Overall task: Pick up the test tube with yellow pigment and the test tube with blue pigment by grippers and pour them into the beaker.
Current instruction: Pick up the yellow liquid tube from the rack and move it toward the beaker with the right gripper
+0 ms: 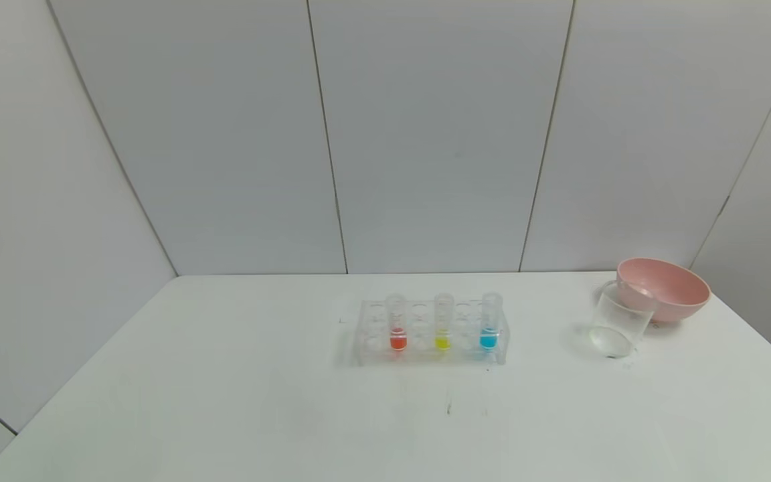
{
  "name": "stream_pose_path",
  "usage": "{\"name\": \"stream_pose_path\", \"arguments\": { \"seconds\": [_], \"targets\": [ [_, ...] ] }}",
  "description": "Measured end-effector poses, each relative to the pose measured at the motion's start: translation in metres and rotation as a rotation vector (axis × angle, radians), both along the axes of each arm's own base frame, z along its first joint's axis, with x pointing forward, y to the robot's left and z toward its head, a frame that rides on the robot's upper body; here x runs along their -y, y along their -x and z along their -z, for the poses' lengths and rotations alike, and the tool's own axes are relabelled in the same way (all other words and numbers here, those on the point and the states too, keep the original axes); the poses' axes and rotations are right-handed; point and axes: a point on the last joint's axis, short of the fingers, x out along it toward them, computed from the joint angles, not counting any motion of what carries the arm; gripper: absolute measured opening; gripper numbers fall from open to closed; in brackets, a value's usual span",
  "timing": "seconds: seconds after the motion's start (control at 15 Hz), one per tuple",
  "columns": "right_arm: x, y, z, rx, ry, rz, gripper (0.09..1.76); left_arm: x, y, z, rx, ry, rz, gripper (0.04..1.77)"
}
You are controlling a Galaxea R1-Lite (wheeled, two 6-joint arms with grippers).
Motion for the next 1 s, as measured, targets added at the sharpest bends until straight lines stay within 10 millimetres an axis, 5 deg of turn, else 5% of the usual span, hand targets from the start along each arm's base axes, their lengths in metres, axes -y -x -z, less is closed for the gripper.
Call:
{"name": "stream_pose_path", "arguments": {
  "seconds": [0.27,0.6,1.0],
  "targets": [
    [0.000,0.002,-0.005,0.010,0.000,0.002,1.71,0.000,0.000,0.000,0.000,0.000,0.000,1.76],
    [0.000,0.003,-0.055,0.068,-0.003,-0.004,1.71,0.000,0.000,0.000,0.000,0.000,0.000,1.76],
    [0.000,-0.047,-0.103,0.015,-0.029,-0.015,1.71,0.000,0.000,0.000,0.000,0.000,0.000,1.76]
  ]
}}
